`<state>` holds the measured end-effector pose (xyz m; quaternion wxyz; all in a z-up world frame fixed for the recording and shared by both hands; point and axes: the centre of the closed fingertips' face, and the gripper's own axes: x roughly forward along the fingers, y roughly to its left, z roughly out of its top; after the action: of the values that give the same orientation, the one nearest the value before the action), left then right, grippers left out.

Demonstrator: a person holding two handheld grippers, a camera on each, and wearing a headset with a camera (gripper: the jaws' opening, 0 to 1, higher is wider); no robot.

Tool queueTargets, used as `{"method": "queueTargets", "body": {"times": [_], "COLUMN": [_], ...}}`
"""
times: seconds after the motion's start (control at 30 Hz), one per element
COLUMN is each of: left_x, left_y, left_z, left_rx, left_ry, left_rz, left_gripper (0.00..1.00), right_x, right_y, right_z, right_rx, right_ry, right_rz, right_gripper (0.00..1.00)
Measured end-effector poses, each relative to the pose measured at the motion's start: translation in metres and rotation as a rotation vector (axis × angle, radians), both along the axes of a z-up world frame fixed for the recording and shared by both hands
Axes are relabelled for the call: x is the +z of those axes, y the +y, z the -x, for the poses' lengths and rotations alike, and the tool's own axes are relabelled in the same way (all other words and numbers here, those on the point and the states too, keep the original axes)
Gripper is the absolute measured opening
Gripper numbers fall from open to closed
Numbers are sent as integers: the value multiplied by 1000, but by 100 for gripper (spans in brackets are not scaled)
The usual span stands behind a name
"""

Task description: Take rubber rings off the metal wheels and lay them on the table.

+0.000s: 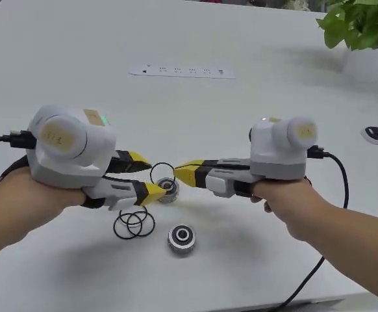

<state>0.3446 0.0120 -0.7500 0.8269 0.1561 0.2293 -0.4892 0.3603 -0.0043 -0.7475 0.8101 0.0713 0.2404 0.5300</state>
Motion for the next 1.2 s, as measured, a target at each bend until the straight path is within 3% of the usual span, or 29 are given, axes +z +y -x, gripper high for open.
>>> {"method": "queueTargets", "body": {"times": [0.43,0.73,1.2], "left_x": [12,17,17], "left_y": [14,27,45], "left_z": [9,22,36], "left_rx": [6,7,34], "left_ry": [-14,-18,-7], "left_rz": [20,19,22], "left_gripper": [40,44,49], "right_x": [9,12,9], "right_y": [8,12,21], "right_z": [10,23,38], "right_rx": [40,83,158], "right_ry": [4,3,13], "right_rz": [-20,-14,-4], "right_gripper": [0,0,0]}}
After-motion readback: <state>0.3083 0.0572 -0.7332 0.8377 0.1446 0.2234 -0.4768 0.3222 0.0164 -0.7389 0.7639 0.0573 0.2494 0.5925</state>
